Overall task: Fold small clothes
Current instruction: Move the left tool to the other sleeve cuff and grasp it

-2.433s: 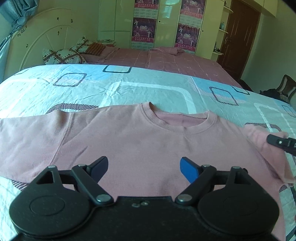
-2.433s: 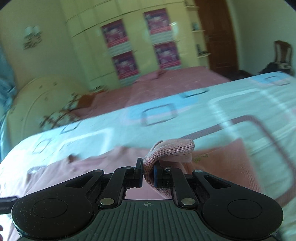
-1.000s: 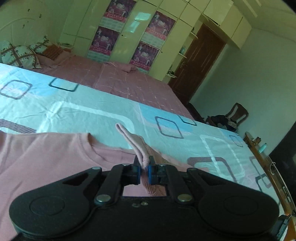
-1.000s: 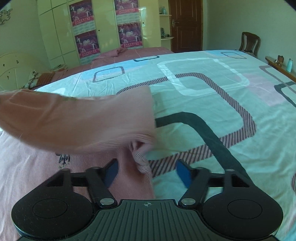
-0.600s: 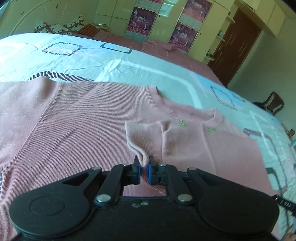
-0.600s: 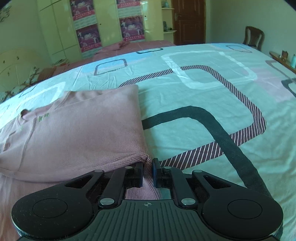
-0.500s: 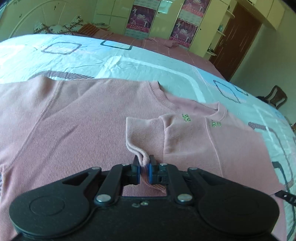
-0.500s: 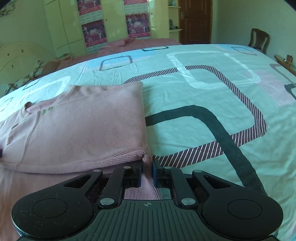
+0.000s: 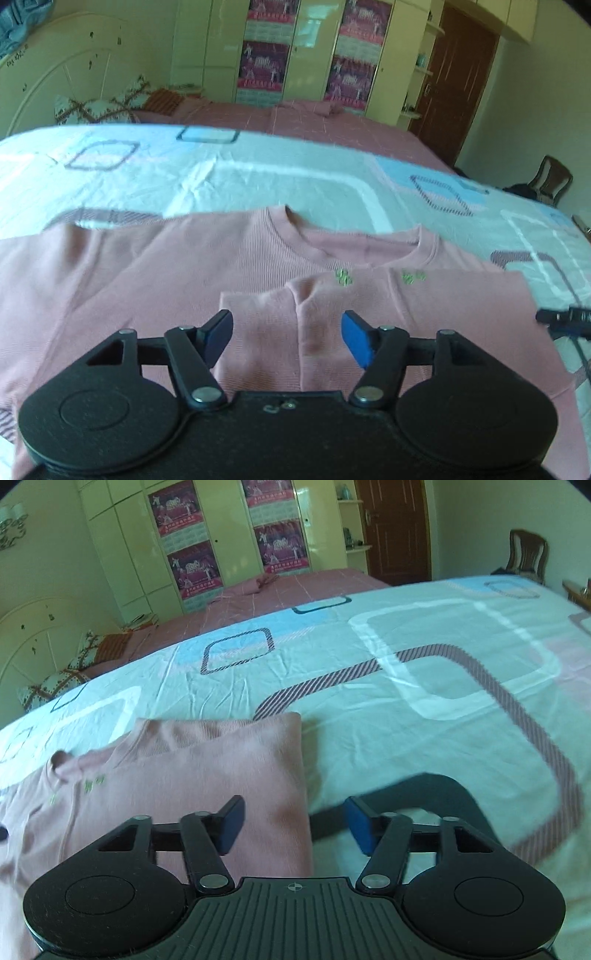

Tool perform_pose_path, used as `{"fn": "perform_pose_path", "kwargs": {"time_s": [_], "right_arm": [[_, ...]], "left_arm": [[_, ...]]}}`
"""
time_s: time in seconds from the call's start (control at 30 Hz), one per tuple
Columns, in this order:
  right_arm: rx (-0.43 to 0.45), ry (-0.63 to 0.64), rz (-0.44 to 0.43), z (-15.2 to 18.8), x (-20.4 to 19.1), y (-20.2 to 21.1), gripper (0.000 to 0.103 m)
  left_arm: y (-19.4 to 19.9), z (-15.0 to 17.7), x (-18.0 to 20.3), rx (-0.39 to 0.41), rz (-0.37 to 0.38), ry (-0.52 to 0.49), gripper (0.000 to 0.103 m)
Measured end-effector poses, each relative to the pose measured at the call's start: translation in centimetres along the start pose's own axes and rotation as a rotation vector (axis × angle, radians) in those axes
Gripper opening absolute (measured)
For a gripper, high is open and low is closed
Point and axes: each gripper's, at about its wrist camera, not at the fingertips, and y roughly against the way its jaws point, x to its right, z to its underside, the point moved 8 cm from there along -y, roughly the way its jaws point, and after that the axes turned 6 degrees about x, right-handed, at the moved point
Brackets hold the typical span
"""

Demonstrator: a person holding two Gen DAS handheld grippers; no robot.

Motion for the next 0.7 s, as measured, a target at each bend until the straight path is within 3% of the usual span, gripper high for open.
{"fn": "perform_pose_path", "kwargs": {"time_s": [0.07, 0.13, 0.17, 0.2, 0.33, 0.4, 0.43, 0.47, 0.53, 0.6, 0.7], "right_arm": [[-0.016, -0.008, -0.008, -0.5, -0.2, -2.0, 0.043], [-0.036, -0.037, -0.015, -0.7, 0.0, -3.5, 0.04], [-0.029, -0.04, -0.015, -0.9, 0.1, -3.9, 0.034], [-0.026, -0.021, -0.009, -1.1, 0.1, -4.2, 0.019], [-0.01, 0.035, 0.038, -1.0, 0.3, -4.2, 0.018], [0.017, 0.041, 0.059, -1.1, 0.2, -3.4, 0.019], [0.026, 0.037, 0.057, -1.2, -0.1, -2.8, 0.019], [0.03, 0.035, 0.038, -1.2, -0.5, -2.2, 0.021], [0.048, 0.057, 0.002, -1.2, -2.1, -0.7, 0.033], [0.067, 0.078, -0.037, -0.9, -4.0, 1.0, 0.055], [0.08, 0.118, -0.089, 0.0, -7.4, 3.1, 0.056]], "left_arm": [[-1.2, 1.0, -0.4, -0.042, -0.025, 0.008, 0.058], [-1.3, 1.3, -0.5, -0.032, -0.047, -0.024, 0.061], [-1.4, 1.3, -0.4, -0.034, -0.054, -0.033, 0.061], [-1.3, 1.3, -0.4, -0.034, -0.06, -0.036, 0.062], [-0.6, 0.9, -0.8, -0.041, -0.083, -0.006, 0.06], [1.0, 0.3, -1.4, -0.011, -0.085, 0.033, 0.065], [1.9, -0.1, -1.9, 0.005, -0.095, 0.047, 0.076], [2.7, -0.3, -2.7, 0.017, -0.114, 0.056, 0.084], [4.4, -0.6, -4.4, 0.033, -0.143, 0.075, 0.085], [5.9, -0.5, -6.7, 0.026, -0.169, 0.11, 0.085], [8.4, 0.0, -11.0, 0.03, -0.232, 0.17, 0.085]]}}
